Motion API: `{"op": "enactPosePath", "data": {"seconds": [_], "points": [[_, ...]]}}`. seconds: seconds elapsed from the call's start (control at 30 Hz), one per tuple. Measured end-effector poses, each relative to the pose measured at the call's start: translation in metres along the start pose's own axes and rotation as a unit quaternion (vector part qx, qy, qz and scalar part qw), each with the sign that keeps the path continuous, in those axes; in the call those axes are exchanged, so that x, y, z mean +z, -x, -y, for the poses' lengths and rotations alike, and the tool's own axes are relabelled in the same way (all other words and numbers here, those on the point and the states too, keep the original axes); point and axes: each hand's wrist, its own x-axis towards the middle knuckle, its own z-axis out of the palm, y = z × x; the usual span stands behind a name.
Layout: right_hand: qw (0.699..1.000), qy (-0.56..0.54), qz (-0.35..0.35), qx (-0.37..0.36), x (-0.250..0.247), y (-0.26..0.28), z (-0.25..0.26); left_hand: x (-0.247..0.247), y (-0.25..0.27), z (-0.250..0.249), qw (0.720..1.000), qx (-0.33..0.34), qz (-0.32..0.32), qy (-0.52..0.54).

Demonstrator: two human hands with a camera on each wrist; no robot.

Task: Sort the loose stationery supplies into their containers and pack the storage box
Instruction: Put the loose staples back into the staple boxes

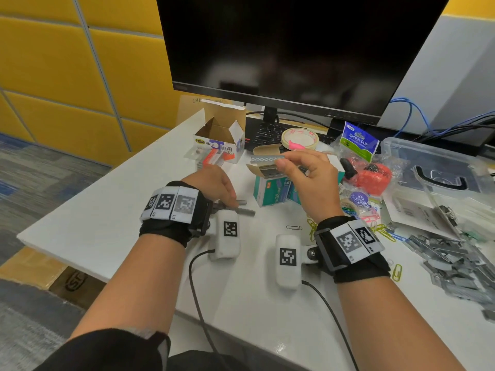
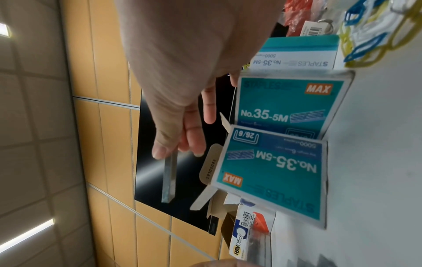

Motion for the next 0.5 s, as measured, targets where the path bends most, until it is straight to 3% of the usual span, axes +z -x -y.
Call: {"op": "enactPosePath", "data": {"seconds": [0.2, 0.37, 0.5], "points": [[0.999, -0.025, -0.020, 0.004, -0.001, 0.000, -0.004, -0.004, -0.002, 0.000, 0.998, 0.032, -0.041, 0.021], [0.999, -0.026, -0.024, 0.013, 0.000, -0.001, -0.008, -0.014, 0.003, 0.007, 0.977, 0.133, -0.134, 0.098], [0.999, -0.026, -0.036, 0.013, -0.001, -0.001, -0.008, -0.014, 0.007, -0.003, 0.945, 0.226, -0.159, 0.174]]}}
